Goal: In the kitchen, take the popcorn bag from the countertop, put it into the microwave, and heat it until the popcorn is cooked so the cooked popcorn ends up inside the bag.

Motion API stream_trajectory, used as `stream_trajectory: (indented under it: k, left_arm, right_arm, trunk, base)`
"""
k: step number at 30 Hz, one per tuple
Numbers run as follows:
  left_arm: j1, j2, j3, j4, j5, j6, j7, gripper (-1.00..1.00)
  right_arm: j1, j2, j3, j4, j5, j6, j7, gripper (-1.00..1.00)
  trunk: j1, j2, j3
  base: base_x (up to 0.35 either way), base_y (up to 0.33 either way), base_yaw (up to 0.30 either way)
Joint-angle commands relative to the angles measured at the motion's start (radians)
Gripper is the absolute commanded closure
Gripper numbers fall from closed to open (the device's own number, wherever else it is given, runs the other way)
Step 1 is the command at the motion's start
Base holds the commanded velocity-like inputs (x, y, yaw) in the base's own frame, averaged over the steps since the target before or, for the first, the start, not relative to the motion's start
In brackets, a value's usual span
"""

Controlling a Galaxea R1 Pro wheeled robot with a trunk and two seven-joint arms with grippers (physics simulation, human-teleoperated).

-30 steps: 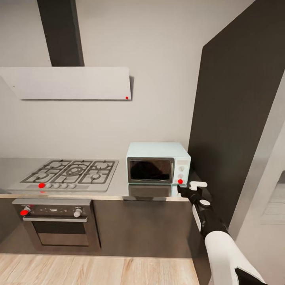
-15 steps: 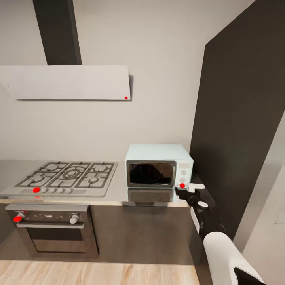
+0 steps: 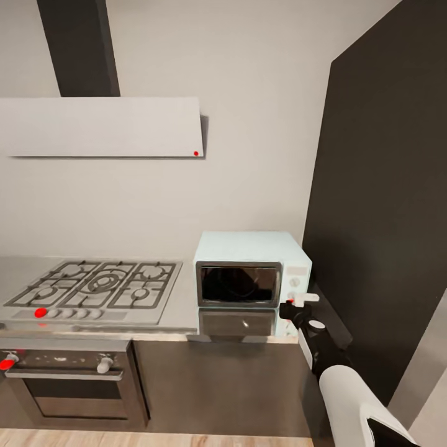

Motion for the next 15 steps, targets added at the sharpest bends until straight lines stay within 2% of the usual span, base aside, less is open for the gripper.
stream_trajectory:
  k: [1, 11, 15]
  left_arm:
    - [0.000, 0.000, -0.008, 0.000, 0.008, -0.001, 0.004, -1.00]
    - [0.003, -0.003, -0.007, 0.000, 0.008, -0.001, 0.004, -1.00]
    - [0.003, -0.003, -0.007, 0.000, 0.008, -0.001, 0.004, -1.00]
  right_arm:
    - [0.000, 0.001, -0.009, -0.002, 0.008, 0.003, 0.011, 1.00]
    - [-0.001, -0.049, -0.003, 0.049, 0.021, 0.009, 0.015, 1.00]
    - [-0.001, -0.071, -0.003, 0.055, 0.022, 0.007, 0.013, 1.00]
  trunk:
    - [0.001, -0.001, 0.000]
    - [0.001, -0.001, 0.000]
    - [0.001, -0.001, 0.000]
  base:
    - [0.080, 0.000, 0.000]
    - [0.002, -0.003, 0.000]
    - [-0.058, -0.201, 0.000]
